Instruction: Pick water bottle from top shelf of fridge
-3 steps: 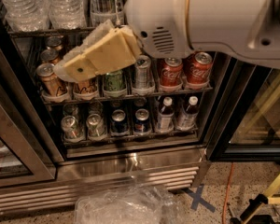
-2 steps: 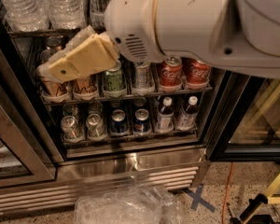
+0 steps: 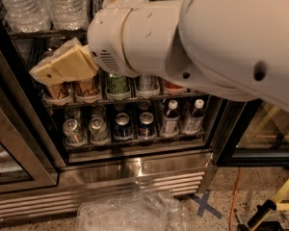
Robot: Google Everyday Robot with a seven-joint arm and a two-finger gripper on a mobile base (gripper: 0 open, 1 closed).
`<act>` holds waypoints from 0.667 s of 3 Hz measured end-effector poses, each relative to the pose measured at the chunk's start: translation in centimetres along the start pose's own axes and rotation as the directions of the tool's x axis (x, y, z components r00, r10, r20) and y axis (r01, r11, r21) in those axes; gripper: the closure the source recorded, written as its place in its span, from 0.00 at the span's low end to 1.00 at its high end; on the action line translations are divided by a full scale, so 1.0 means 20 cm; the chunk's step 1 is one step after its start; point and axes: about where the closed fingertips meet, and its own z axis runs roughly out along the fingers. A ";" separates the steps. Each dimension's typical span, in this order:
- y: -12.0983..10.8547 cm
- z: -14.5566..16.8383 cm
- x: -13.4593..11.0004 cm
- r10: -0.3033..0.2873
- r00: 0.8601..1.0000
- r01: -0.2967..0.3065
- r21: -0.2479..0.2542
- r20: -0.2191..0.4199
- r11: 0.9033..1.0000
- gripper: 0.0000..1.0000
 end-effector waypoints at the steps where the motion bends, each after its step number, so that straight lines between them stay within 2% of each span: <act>1: -0.01 0.05 -0.11 0.010 0.999 -0.014 0.104 0.039 0.994 0.00; 2: 0.01 0.06 -0.15 -0.001 0.998 -0.006 0.119 0.057 0.993 0.00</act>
Offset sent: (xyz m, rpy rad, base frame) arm 0.0092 0.0078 -0.0035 0.0396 -0.0013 -0.0633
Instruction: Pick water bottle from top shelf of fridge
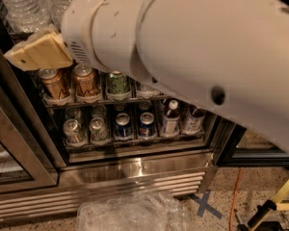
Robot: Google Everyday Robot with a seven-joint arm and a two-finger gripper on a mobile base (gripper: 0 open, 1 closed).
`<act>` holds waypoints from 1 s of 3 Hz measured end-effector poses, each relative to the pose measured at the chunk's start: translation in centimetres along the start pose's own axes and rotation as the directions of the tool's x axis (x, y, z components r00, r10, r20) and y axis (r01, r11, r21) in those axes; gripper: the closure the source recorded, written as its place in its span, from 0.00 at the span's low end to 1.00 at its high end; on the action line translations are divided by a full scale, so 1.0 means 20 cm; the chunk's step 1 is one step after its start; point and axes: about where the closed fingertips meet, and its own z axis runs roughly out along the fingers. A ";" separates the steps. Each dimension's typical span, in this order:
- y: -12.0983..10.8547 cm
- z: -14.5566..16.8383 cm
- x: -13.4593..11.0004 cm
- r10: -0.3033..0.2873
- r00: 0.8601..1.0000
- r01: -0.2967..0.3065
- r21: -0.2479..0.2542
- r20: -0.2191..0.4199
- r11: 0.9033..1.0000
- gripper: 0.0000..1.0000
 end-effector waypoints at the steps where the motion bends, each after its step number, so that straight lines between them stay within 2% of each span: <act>1: 0.02 0.07 0.02 0.012 1.000 -0.012 0.017 0.016 1.000 0.00; 3: 0.00 0.18 0.20 0.095 0.995 -0.096 0.068 0.017 0.993 0.00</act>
Offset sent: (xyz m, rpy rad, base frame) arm 0.0682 0.0378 -0.0600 0.0925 0.0935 -0.0787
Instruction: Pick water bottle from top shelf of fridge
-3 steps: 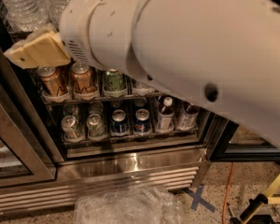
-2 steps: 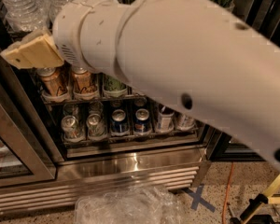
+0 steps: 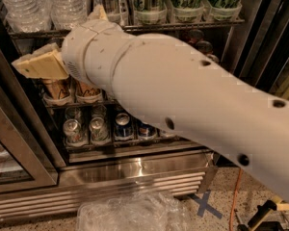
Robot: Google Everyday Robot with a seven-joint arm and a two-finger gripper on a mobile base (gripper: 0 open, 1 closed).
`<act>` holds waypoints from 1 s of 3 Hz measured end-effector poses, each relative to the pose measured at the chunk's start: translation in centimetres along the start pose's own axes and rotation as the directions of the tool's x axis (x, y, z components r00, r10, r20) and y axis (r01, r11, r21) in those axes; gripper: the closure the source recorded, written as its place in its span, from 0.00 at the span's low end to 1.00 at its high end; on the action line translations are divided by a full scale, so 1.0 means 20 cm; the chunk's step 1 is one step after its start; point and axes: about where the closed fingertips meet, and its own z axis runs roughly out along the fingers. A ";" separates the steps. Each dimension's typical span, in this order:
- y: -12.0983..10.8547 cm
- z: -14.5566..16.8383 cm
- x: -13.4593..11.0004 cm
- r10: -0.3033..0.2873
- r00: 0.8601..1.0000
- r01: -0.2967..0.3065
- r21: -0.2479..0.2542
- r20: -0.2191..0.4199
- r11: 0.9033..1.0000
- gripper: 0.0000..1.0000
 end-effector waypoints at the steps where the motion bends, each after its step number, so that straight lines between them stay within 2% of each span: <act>1: -0.04 0.03 0.01 0.012 1.000 -0.013 0.041 0.018 0.999 0.00; 2: -0.08 0.07 0.00 0.036 0.998 -0.040 0.092 0.046 0.995 0.00; 3: -0.08 0.07 0.00 0.036 0.998 -0.040 0.091 0.046 0.995 0.00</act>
Offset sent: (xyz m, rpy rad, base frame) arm 0.0734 0.0324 0.0216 0.0906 -0.0138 -0.1599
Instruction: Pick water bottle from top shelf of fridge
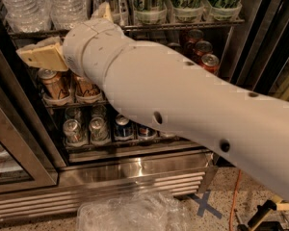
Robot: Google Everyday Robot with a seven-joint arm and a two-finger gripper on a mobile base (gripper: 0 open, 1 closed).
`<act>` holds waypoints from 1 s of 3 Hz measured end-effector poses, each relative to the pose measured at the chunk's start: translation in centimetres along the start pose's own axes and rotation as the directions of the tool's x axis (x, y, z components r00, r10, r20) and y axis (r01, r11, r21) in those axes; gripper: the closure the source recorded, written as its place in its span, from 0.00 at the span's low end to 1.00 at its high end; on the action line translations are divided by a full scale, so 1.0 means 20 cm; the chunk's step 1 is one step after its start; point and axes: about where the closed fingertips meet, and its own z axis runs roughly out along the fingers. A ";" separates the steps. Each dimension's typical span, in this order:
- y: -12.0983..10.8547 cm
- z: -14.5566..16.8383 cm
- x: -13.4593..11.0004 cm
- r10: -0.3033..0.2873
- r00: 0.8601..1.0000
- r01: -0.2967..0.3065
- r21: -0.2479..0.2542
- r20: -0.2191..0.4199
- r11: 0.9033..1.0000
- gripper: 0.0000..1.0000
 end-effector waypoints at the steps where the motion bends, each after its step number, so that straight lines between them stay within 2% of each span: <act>1: 0.03 0.04 -0.01 0.028 1.000 -0.028 -0.011 0.014 1.000 0.00; 2: 0.05 0.11 -0.07 0.027 0.998 -0.026 -0.021 0.049 0.999 0.17; 3: 0.06 0.15 -0.10 0.017 0.997 -0.016 -0.019 0.075 1.000 0.23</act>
Offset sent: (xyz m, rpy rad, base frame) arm 0.0239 0.0350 0.0102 0.0752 -0.0434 0.0454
